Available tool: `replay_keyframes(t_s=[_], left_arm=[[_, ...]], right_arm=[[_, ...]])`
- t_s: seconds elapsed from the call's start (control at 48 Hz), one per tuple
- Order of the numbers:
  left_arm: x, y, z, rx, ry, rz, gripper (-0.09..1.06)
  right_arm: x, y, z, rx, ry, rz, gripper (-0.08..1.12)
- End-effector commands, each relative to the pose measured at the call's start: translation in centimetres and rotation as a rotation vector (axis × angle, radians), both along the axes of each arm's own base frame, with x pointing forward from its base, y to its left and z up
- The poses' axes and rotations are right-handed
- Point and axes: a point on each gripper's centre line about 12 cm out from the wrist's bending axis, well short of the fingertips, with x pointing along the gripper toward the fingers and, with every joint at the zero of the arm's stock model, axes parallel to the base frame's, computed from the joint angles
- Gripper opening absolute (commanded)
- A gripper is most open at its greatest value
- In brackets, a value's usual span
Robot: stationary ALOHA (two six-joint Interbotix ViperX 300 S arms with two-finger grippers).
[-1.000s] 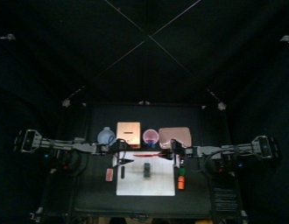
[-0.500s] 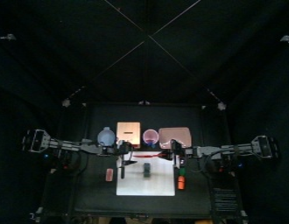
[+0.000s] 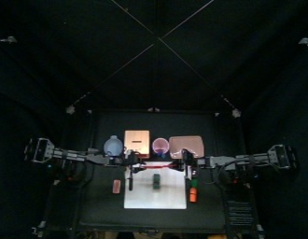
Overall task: Cut the sushi into 4 pieces with the knife
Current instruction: Grasp knife edge with left hand
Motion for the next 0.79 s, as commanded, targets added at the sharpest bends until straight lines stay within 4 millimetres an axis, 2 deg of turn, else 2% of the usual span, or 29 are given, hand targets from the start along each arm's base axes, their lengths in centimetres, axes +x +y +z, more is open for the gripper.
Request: replay_keyframes(t_s=[0.021, 0.479, 0.792], left_arm=[[0.7, 0.1, 1.3, 0.008, -0.044, -0.001, 0.65], [0.6, 0.0, 1.3, 0.035, -0.044, -0.02, 0.6], [0.5, -0.1, 0.9, 0.04, -0.032, -0.025, 0.44]], right_arm=[[0.3, 0.2, 1.3, 0.002, -0.041, 0.005, 0.32], [0.3, 0.2, 0.7, 0.016, -0.018, 0.0, 0.32], [0.9, 0.1, -0.9, 0.054, 0.1, -0.017, 0.32]])
